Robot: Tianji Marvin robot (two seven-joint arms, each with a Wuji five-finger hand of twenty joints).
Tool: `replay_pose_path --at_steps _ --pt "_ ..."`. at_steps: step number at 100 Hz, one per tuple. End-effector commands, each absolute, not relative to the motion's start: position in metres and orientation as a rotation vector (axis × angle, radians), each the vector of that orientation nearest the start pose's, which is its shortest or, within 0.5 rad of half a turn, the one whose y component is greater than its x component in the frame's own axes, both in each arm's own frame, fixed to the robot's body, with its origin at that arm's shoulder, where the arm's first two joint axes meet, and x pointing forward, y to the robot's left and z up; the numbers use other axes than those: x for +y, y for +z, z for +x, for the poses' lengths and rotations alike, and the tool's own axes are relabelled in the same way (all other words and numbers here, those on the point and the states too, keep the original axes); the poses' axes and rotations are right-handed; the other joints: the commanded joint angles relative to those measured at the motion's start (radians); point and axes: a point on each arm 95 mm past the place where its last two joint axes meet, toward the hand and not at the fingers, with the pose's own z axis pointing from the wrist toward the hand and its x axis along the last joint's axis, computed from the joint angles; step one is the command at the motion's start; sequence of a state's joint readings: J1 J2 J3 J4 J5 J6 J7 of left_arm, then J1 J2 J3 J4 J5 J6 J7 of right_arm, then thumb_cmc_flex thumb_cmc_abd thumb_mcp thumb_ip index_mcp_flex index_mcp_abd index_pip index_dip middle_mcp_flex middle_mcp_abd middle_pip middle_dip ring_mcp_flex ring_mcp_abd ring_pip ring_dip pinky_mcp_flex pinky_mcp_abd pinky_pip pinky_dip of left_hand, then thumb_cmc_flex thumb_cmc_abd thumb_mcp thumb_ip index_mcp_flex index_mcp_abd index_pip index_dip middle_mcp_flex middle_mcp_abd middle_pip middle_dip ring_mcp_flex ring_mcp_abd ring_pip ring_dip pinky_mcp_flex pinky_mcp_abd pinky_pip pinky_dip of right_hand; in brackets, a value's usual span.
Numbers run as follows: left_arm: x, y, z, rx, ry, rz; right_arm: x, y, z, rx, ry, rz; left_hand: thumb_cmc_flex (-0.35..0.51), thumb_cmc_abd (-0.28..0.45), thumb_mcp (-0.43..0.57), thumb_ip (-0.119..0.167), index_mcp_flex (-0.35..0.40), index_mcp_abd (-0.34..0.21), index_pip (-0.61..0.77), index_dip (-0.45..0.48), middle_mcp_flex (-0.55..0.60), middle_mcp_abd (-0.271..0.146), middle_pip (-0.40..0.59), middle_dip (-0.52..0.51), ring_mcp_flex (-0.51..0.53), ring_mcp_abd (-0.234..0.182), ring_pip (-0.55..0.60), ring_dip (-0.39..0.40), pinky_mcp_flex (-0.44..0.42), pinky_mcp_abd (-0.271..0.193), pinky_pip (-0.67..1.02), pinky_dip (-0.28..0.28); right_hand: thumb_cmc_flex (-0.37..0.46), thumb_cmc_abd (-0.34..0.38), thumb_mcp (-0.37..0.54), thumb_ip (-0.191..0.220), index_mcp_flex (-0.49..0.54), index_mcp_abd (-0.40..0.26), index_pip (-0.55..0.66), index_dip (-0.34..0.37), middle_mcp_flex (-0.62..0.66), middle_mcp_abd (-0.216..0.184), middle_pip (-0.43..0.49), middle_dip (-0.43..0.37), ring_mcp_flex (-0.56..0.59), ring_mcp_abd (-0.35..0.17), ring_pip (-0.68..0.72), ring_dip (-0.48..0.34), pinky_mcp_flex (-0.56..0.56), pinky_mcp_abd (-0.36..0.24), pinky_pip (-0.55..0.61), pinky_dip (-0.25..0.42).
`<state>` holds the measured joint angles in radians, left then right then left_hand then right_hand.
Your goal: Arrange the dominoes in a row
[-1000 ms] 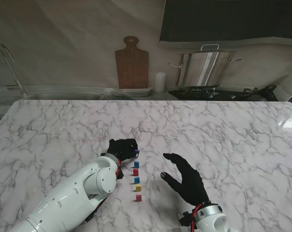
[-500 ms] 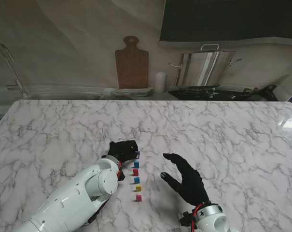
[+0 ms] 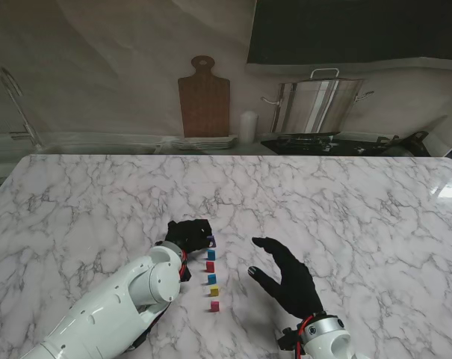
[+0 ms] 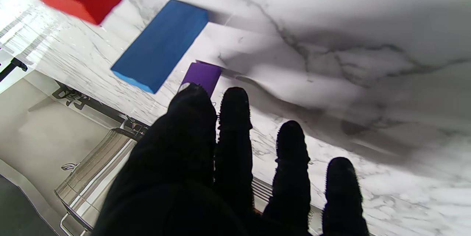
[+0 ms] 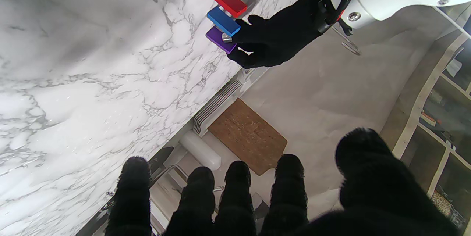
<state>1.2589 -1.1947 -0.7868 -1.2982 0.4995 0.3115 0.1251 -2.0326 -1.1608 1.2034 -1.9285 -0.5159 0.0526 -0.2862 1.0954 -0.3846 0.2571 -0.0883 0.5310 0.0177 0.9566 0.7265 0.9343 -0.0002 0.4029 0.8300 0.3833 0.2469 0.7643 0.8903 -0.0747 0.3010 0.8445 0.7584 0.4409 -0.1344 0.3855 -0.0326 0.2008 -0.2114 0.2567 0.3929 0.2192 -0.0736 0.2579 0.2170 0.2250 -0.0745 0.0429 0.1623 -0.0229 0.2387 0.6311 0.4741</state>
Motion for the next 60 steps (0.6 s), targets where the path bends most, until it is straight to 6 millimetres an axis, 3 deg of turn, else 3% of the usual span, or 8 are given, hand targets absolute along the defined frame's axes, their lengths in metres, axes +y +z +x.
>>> replay_pose_path --at_steps 1,60 --pt "-0.0855 -0.3849 0.4347 1.406 -1.438 -1.718 0.0494 -0.3407 0.2572 -1.206 -2.319 -2.310 0.057 0.020 -0.008 0.029 0.028 -0.013 0.051 -0.010 0.017 -0.021 -0.006 -0.009 -0.010 -0.013 0.008 -0.006 -0.020 -0.005 0.004 0.019 0.028 0.041 -0.019 0.029 -0.034 -0.017 0.003 0.013 -0.025 -0.007 0.010 0.004 -0.010 -0.025 -0.018 -0.011 -0.004 -0.035 0.010 0.017" --pt "-0.0856 -0.3825 0.4370 1.420 -1.459 -1.693 0.0494 -0.3406 0.2573 -1.205 -2.322 -2.310 0.043 0.023 -0.018 0.032 0.040 -0.007 0.039 -0.011 0.024 -0.017 -0.009 0.001 -0.020 -0.011 0.002 -0.009 -0.020 -0.007 -0.007 0.011 0.028 0.040 -0.019 0.029 -0.035 -0.017 0.003 0.013 -0.026 -0.007 0.010 0.004 -0.010 -0.025 -0.018 -0.011 -0.004 -0.035 0.010 0.017"
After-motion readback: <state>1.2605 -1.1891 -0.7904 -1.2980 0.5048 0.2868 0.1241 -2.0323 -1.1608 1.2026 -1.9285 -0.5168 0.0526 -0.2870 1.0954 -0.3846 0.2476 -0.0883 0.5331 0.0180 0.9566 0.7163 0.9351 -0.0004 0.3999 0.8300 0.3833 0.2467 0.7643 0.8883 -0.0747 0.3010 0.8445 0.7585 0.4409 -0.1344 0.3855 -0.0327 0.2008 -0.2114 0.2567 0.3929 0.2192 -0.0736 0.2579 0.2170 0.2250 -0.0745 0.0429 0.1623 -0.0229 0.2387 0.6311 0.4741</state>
